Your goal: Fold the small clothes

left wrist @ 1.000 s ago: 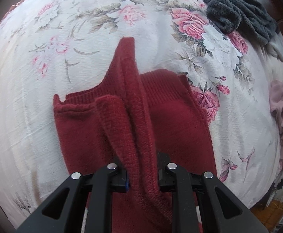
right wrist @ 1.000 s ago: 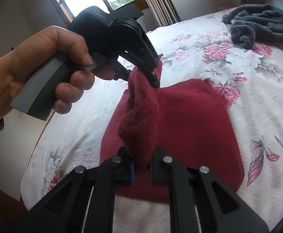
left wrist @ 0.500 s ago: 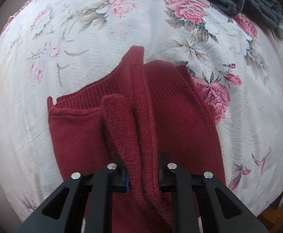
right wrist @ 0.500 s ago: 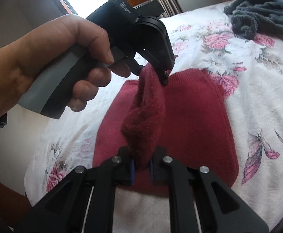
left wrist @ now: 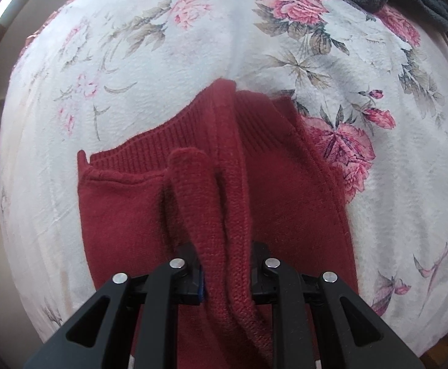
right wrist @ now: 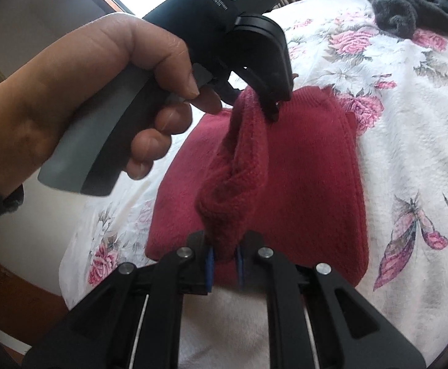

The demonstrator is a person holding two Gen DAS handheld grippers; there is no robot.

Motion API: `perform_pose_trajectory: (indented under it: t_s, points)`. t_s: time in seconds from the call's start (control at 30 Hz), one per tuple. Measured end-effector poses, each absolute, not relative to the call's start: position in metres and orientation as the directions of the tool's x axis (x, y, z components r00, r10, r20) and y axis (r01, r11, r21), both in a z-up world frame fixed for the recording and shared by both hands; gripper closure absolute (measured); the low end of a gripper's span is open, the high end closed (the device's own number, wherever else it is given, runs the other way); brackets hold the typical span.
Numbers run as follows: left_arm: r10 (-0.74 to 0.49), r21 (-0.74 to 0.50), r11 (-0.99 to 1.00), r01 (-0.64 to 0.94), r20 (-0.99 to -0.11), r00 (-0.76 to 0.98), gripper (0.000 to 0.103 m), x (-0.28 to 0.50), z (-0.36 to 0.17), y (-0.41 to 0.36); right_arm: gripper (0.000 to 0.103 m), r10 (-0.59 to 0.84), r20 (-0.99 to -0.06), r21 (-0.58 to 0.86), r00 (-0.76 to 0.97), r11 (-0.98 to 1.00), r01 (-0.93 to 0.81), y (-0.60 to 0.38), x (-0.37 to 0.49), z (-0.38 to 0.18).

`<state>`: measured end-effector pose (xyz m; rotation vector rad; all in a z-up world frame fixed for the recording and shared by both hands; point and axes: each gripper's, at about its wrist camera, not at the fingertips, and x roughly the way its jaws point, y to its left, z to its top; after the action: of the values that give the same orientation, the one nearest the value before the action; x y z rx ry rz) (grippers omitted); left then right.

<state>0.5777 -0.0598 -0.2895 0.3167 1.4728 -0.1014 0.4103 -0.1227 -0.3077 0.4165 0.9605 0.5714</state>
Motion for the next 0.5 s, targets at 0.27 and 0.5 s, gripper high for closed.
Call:
perform_pose_trajectory:
  t_s: [0.27,0.5]
  points:
    - [0.159,0.204,0.952,0.229,-0.967,0.199,0.085,0.563,-0.292,-0.075,0.093,0.645,-0.65,0.596,0.402,0.761,-0.256,-0.131,0.409,-0.319]
    - [-0.161,-0.056,0.941,0.334,-0.942,0.294,0.049,0.547,-0.279,-0.074,0.081,0.713,-0.625,0.718,0.319,0.685,-0.125,-0.156,0.419,-0.356]
